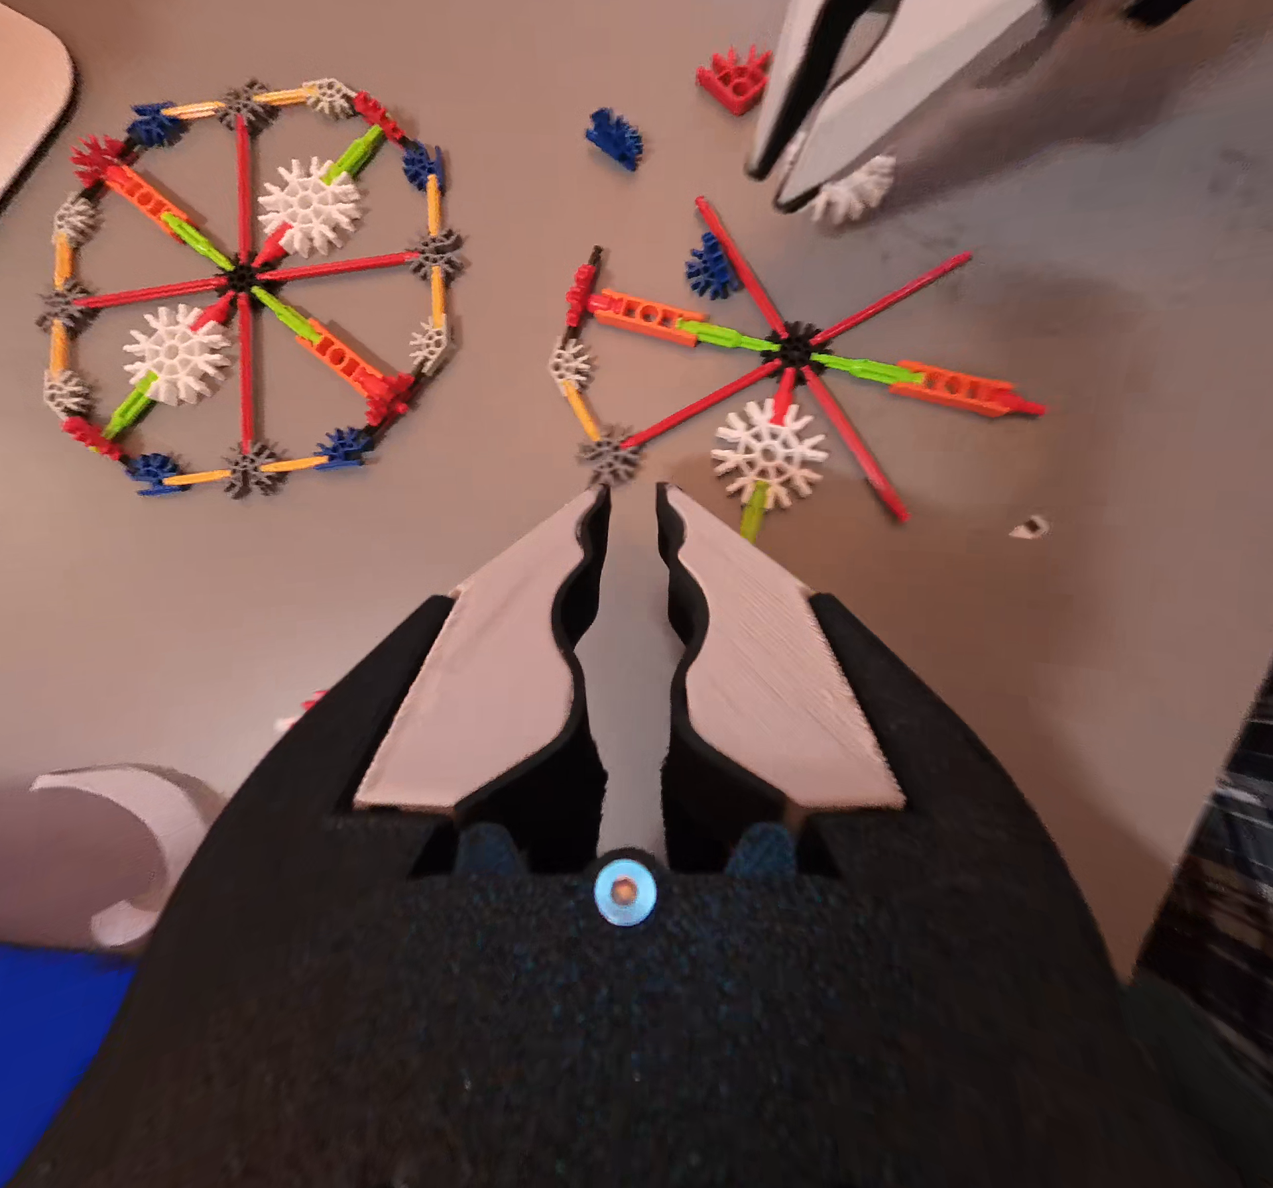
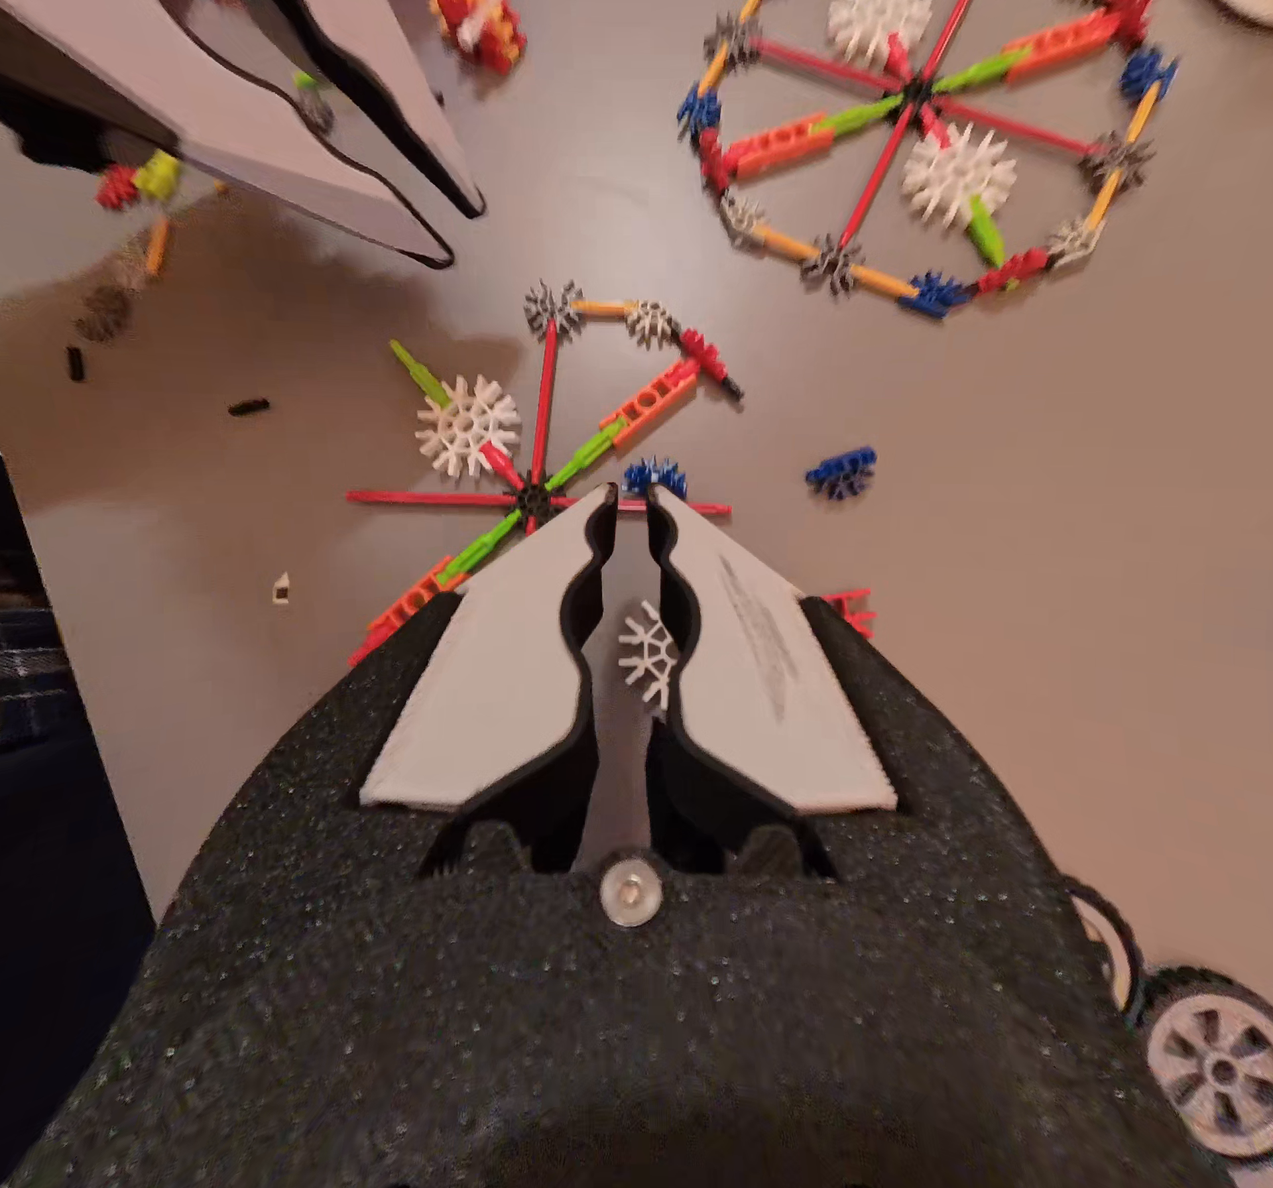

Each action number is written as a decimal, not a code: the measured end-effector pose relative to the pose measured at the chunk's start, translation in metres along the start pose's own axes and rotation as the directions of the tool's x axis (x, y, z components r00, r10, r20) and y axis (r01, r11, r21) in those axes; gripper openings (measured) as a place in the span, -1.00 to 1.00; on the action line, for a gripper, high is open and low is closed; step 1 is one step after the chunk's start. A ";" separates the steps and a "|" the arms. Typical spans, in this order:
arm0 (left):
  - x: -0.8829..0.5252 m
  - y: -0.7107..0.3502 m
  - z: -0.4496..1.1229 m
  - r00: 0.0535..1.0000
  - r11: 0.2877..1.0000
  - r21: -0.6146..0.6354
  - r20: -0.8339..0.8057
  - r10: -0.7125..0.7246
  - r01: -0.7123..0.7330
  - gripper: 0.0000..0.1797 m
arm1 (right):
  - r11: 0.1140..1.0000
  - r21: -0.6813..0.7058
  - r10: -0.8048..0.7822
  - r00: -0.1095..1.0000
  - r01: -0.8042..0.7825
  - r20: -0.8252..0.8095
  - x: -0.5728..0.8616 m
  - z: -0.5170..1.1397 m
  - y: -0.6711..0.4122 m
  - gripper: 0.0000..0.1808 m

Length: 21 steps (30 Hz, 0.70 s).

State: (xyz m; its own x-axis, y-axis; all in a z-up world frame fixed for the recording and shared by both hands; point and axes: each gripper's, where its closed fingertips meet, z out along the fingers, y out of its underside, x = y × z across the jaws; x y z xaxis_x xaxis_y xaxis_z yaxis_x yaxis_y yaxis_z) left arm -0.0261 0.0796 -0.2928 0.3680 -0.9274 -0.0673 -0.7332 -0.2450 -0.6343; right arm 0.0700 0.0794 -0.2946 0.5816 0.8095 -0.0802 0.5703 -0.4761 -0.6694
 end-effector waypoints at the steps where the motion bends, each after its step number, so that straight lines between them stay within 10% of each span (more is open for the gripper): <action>1: 0.007 0.001 -0.001 1.000 1.000 -0.003 -0.013 0.003 -0.003 -0.87 | 1.000 -0.007 -0.007 1.000 0.007 -0.010 0.000 0.001 0.002 -0.88; 21: 0.064 0.033 0.011 0.997 0.996 -0.087 -0.063 -0.039 0.034 -0.84 | 0.998 -0.068 -0.004 0.990 0.014 0.138 -0.039 0.028 0.020 -0.82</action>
State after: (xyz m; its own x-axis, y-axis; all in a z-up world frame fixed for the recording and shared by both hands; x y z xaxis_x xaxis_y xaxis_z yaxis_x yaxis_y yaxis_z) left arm -0.0208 0.0153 -0.3262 0.3600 -0.9329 0.0063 -0.7673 -0.3000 -0.5668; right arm 0.0423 0.0478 -0.3259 0.4937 0.8511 -0.1784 0.6164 -0.4872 -0.6186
